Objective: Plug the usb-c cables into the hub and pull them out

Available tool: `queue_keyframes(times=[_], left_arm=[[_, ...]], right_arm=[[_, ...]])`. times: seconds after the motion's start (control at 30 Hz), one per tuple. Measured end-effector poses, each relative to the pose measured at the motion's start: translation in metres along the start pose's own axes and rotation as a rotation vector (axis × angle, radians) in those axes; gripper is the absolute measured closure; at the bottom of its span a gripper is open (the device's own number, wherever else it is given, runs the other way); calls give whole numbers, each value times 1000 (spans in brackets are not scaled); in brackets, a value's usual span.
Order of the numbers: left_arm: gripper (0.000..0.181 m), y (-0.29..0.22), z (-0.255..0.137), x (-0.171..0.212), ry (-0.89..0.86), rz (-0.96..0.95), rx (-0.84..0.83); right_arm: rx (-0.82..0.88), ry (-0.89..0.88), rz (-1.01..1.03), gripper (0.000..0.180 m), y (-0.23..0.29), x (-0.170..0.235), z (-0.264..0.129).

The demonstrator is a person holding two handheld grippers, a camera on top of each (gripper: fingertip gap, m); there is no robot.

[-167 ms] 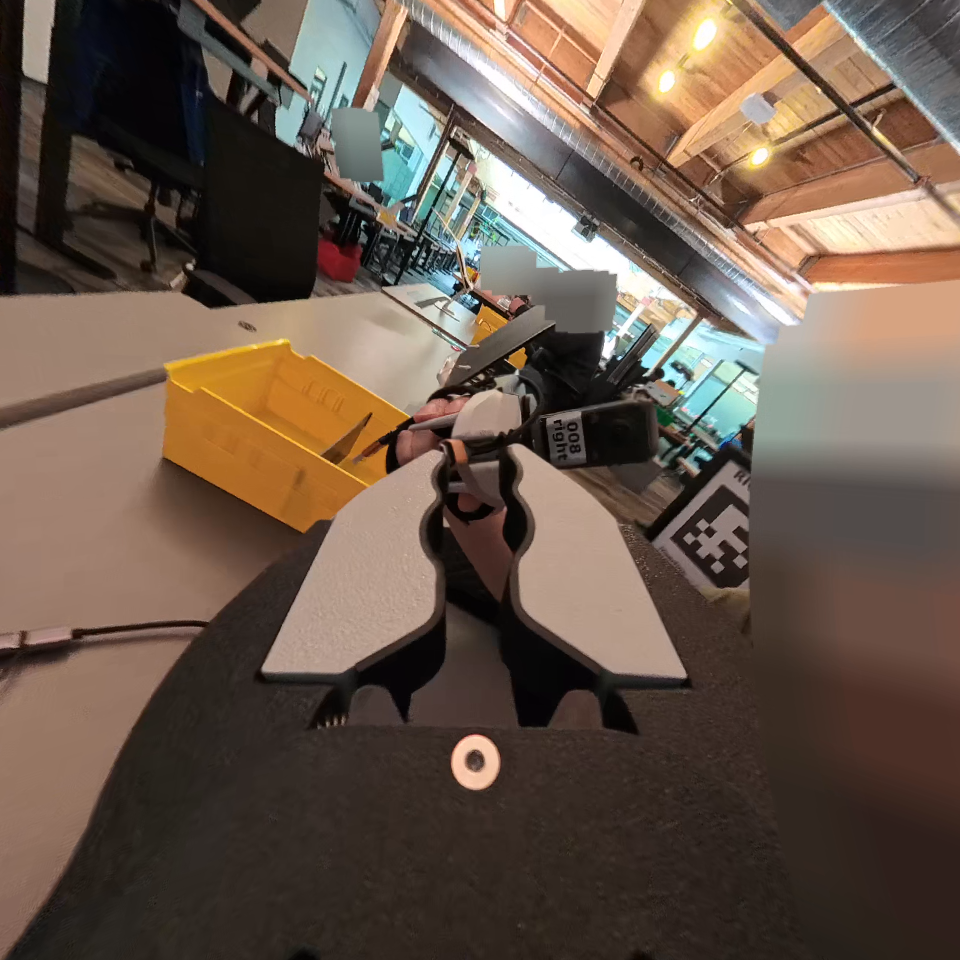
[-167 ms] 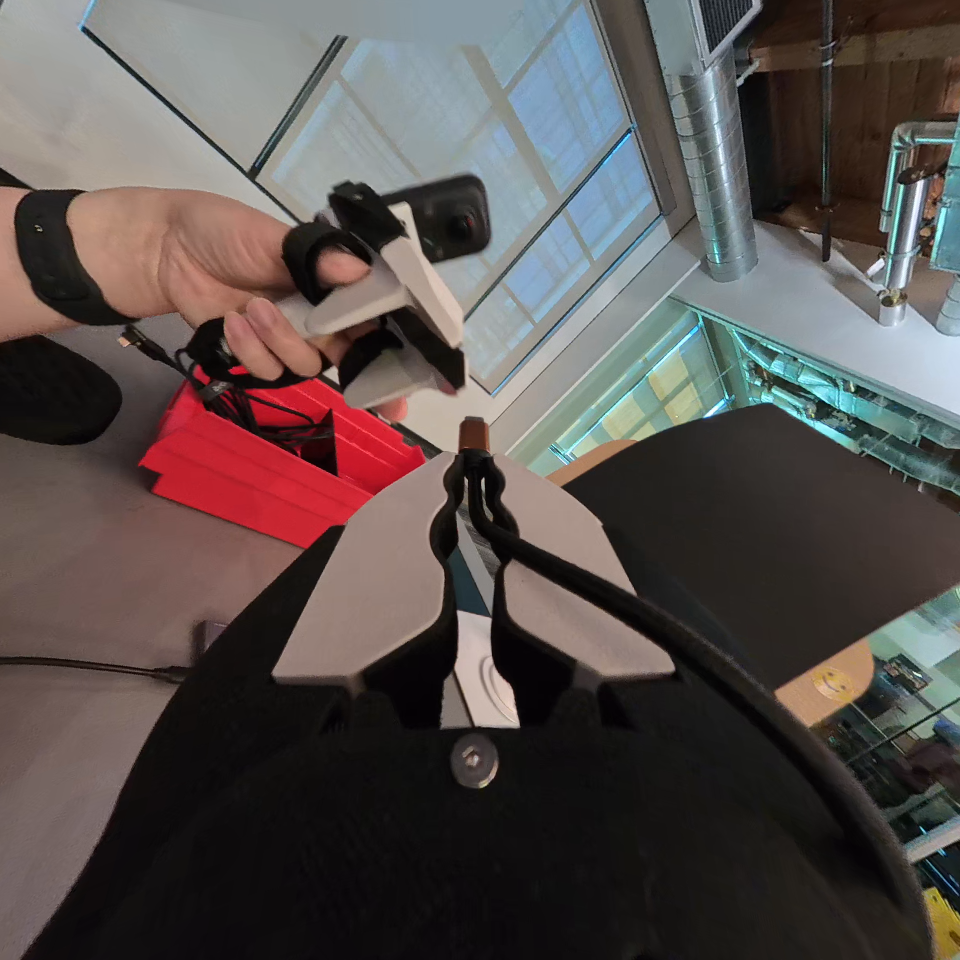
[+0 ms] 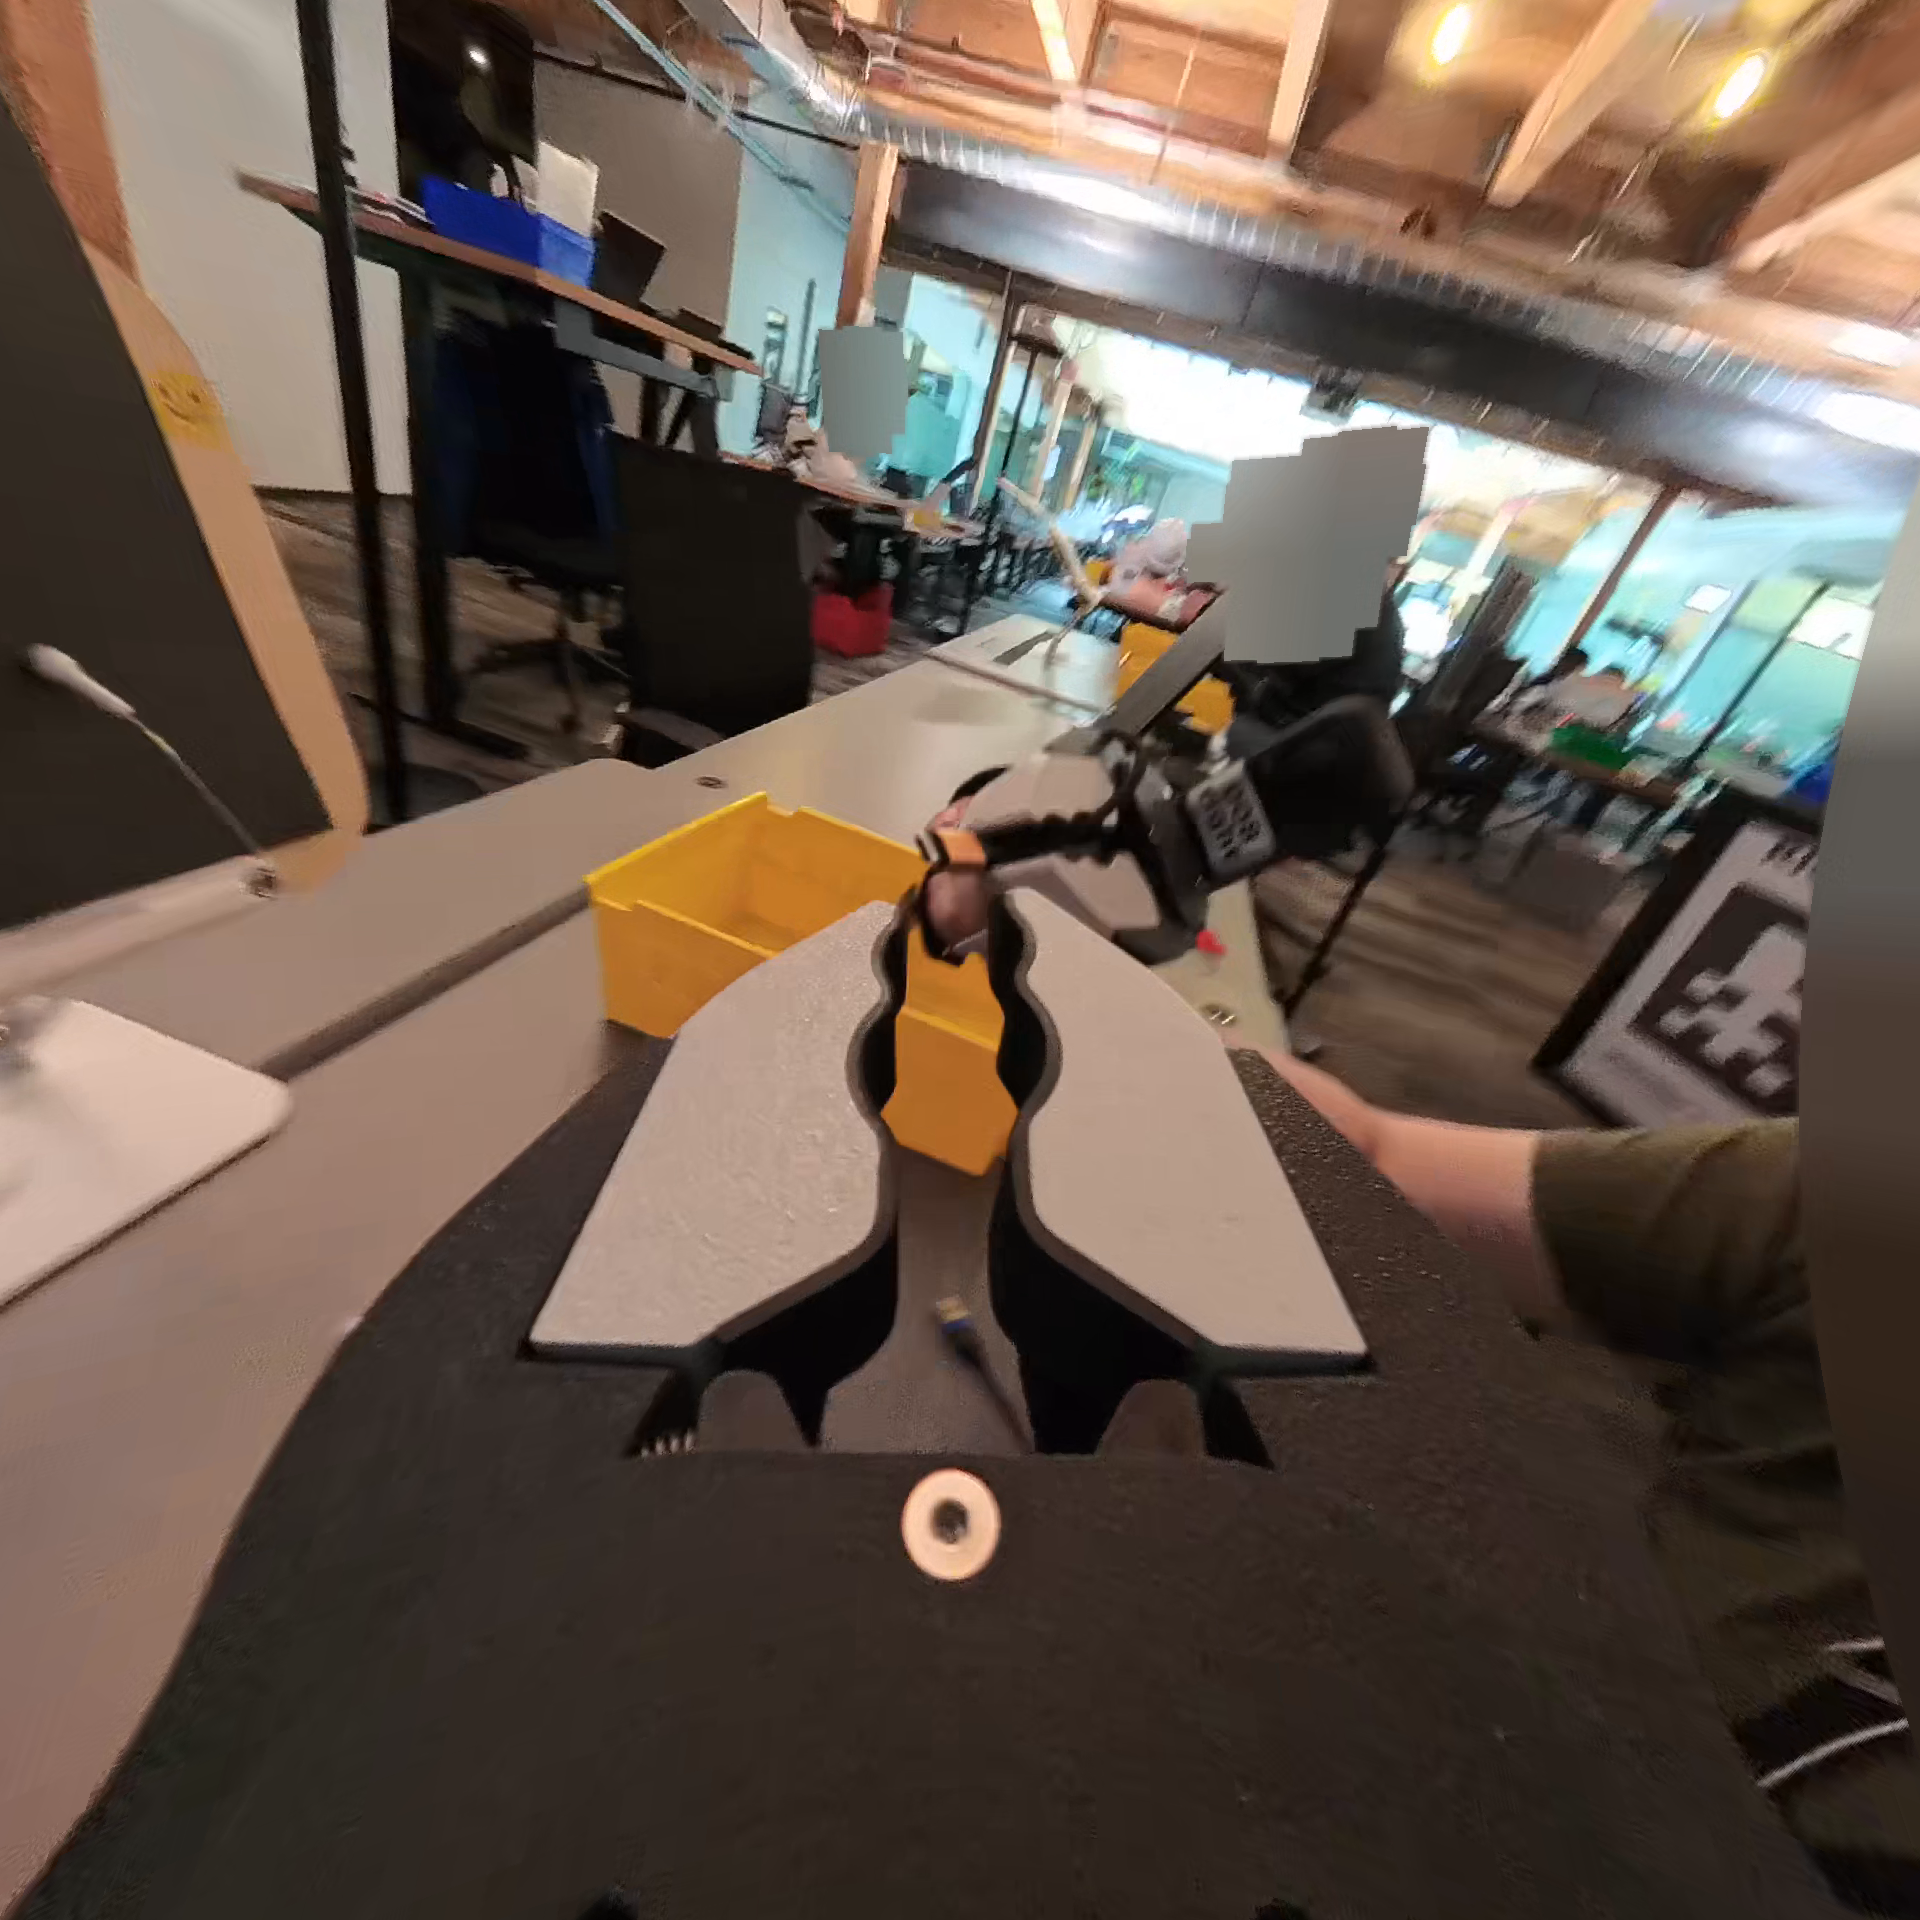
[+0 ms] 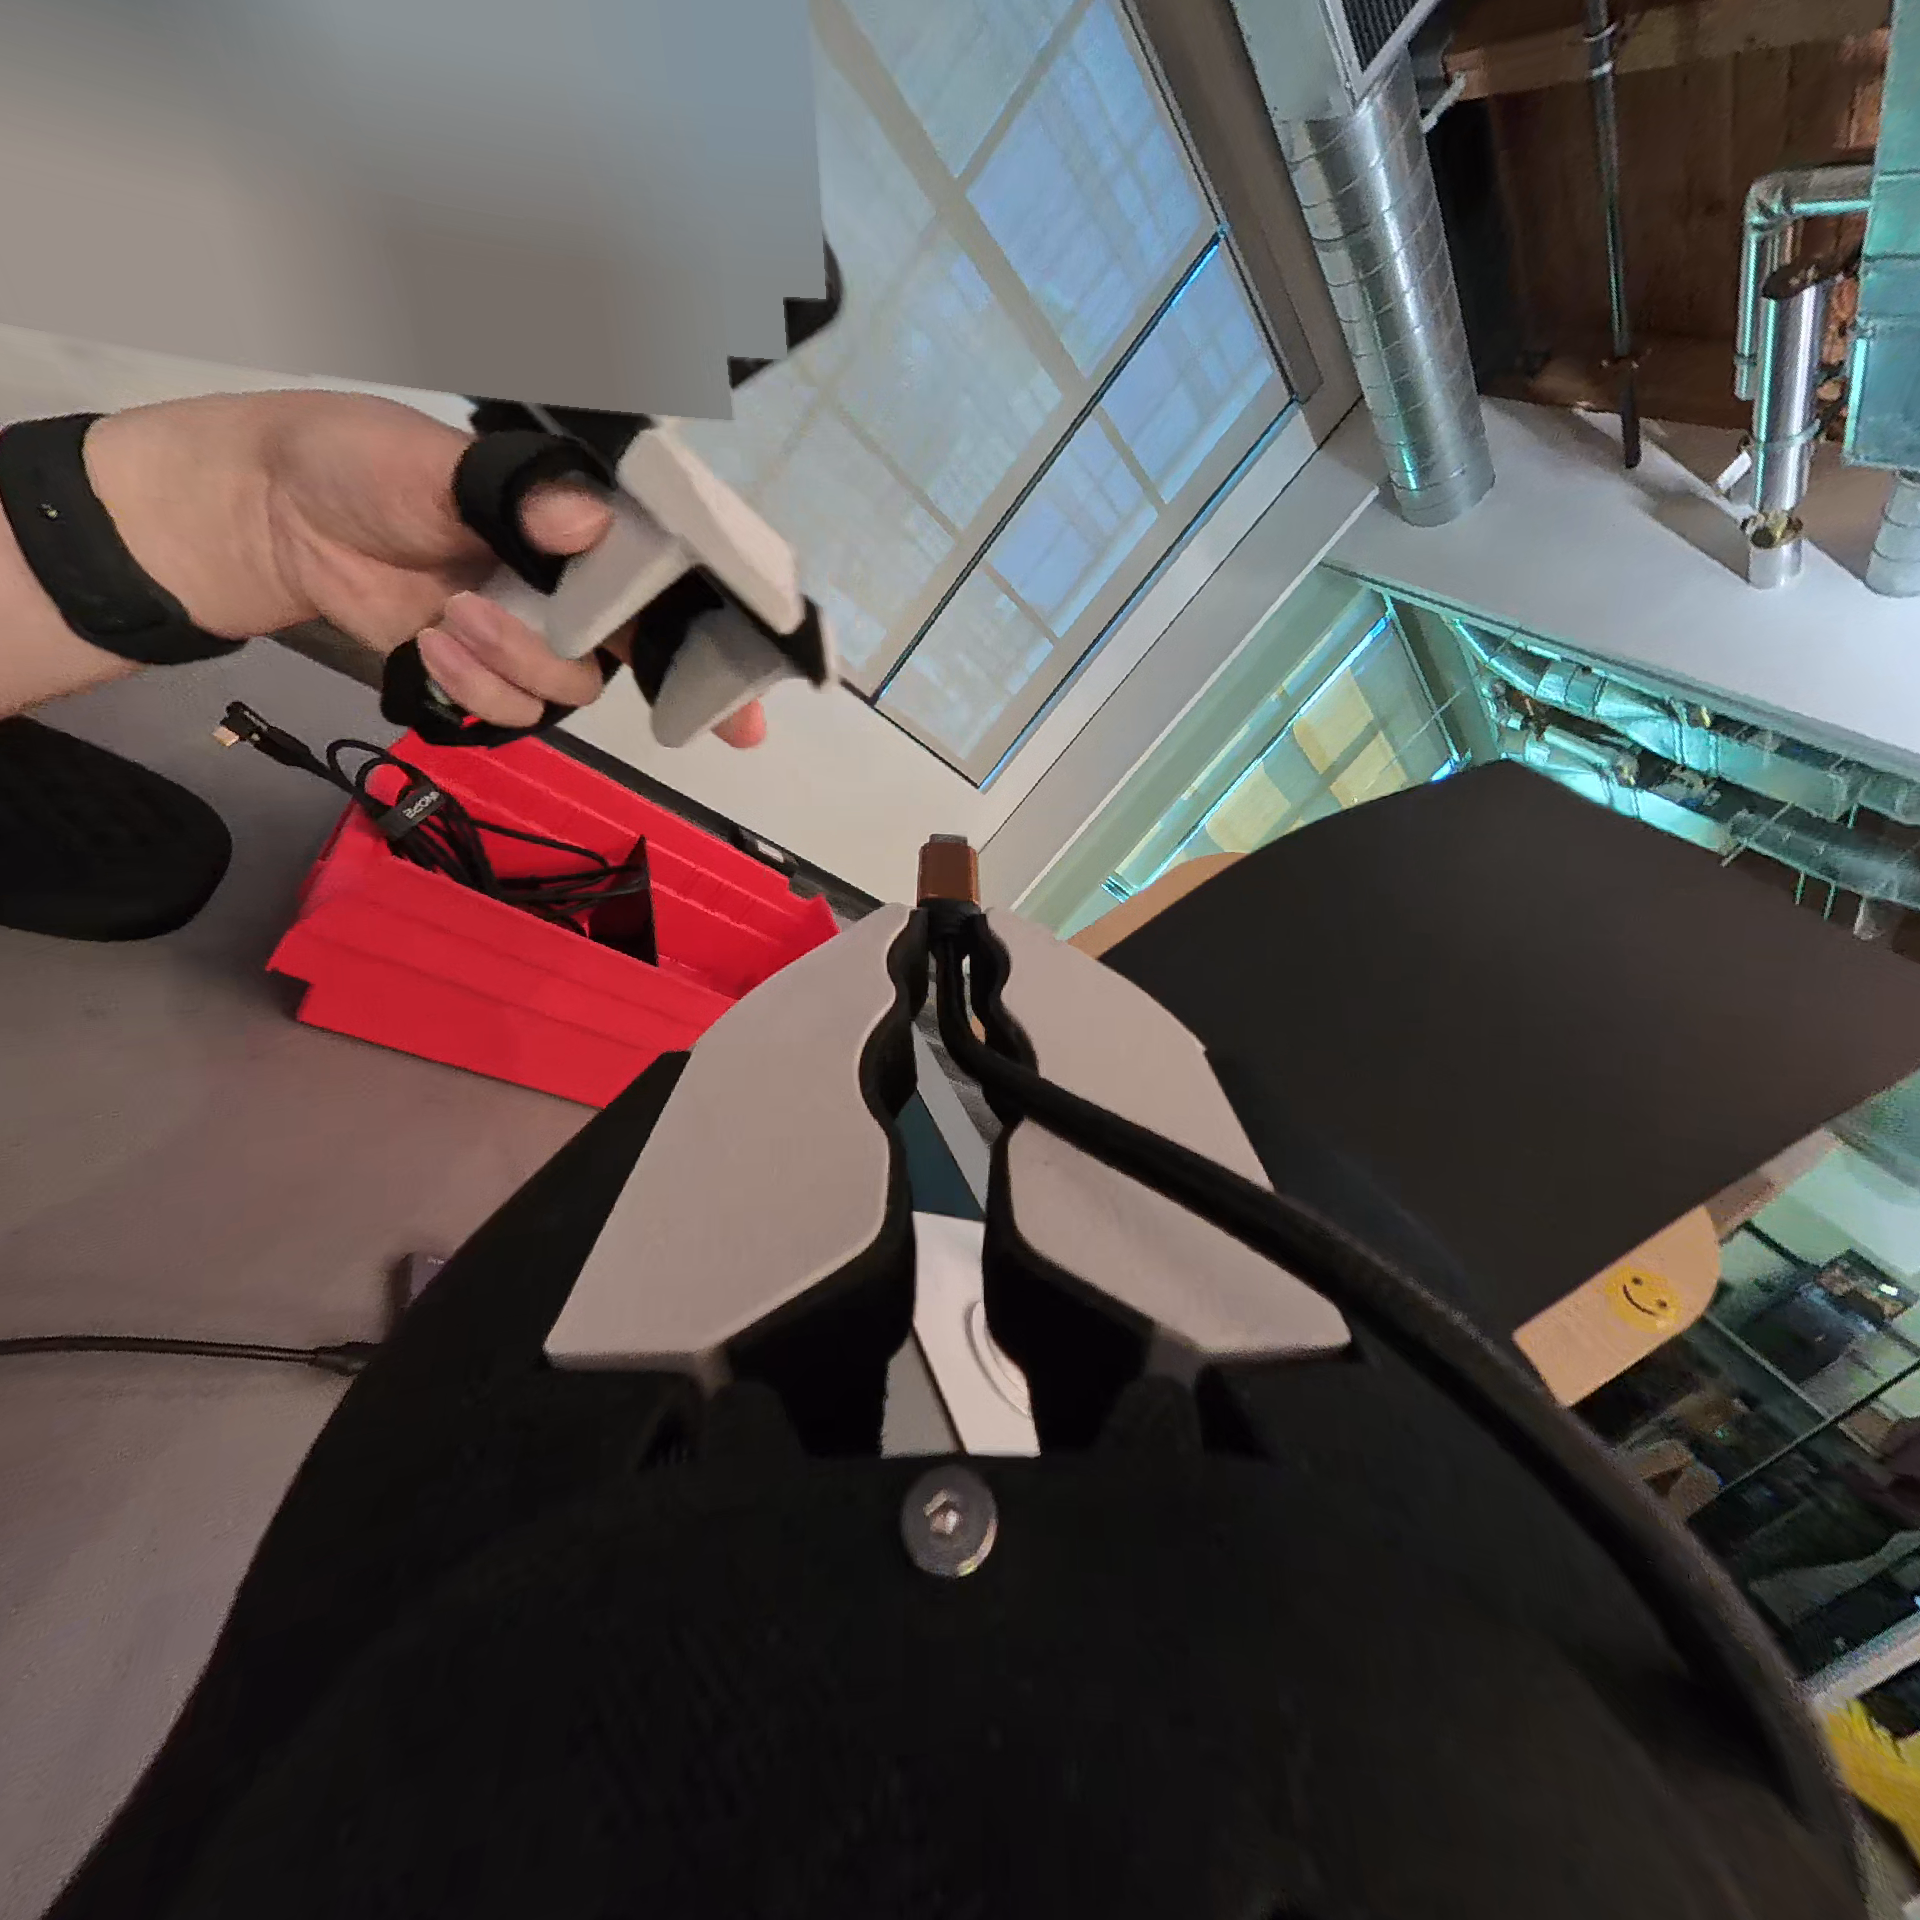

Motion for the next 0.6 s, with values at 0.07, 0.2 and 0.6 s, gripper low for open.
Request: queue_keyframes(times=[0.07, 0.2, 0.6], left_arm=[[167, -4, -3, 4, 106, 100, -14], [162, 1, 2, 23, 395, 322, -151], [161, 51, 63, 133, 944, 326, -259]], right_arm=[[21, 13, 8, 171, -8, -2, -5], [77, 16, 1, 172, -25, -17, -19], [212, -92, -39, 171, -56, -65, -67]])
Point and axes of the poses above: each gripper's, where its closed fingertips meet, z out along the fingers, x out of its underside, y = z × x across the jaws, the point moved 9 cm from there along -z, back along the fingers, and after that the axes turned 6 degrees about -y, right-handed, at the moved point
